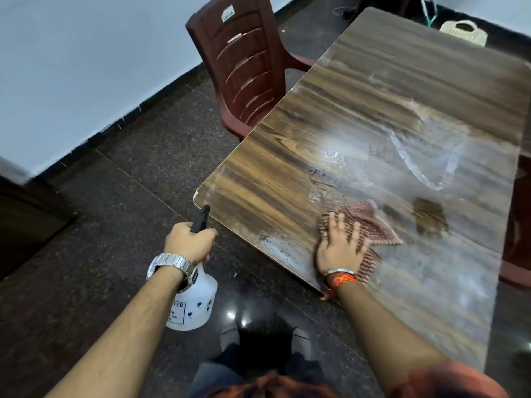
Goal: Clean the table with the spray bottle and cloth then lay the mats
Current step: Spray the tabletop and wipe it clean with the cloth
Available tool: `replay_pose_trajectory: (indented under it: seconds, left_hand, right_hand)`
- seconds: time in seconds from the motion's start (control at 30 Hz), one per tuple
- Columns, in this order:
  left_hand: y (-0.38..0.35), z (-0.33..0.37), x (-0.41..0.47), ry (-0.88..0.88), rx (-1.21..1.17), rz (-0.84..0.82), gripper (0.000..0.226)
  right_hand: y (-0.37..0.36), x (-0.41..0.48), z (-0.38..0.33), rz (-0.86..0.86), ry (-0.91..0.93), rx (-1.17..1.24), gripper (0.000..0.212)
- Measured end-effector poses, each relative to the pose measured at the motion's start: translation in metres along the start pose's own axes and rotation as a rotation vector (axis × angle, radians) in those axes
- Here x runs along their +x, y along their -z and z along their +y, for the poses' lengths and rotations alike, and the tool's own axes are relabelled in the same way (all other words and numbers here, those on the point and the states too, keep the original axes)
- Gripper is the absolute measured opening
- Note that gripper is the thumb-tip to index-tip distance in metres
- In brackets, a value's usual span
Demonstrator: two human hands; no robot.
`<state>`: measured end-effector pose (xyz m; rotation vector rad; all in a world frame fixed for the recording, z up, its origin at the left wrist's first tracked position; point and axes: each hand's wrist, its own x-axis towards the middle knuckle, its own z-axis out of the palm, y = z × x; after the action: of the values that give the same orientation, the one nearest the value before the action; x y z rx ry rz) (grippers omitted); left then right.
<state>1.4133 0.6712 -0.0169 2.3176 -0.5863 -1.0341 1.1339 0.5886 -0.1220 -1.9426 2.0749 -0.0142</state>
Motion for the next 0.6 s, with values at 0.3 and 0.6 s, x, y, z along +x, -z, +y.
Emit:
replay_pose_trajectory:
  seconds: [0.3,0.6]
  left_hand:
    - [-0.066,-0.002,-0.061,0.055,0.024,-0.082,0.030]
    - [-0.113,-0.011,-0.092,0.072,0.022,-0.012,0.040]
  right_hand:
    - [-0.014,-0.009,-0.031,-0.147,0.768,-0.064,0.057]
    - [0.001,0.017,0.055,0.016,0.204,0.048,0.062]
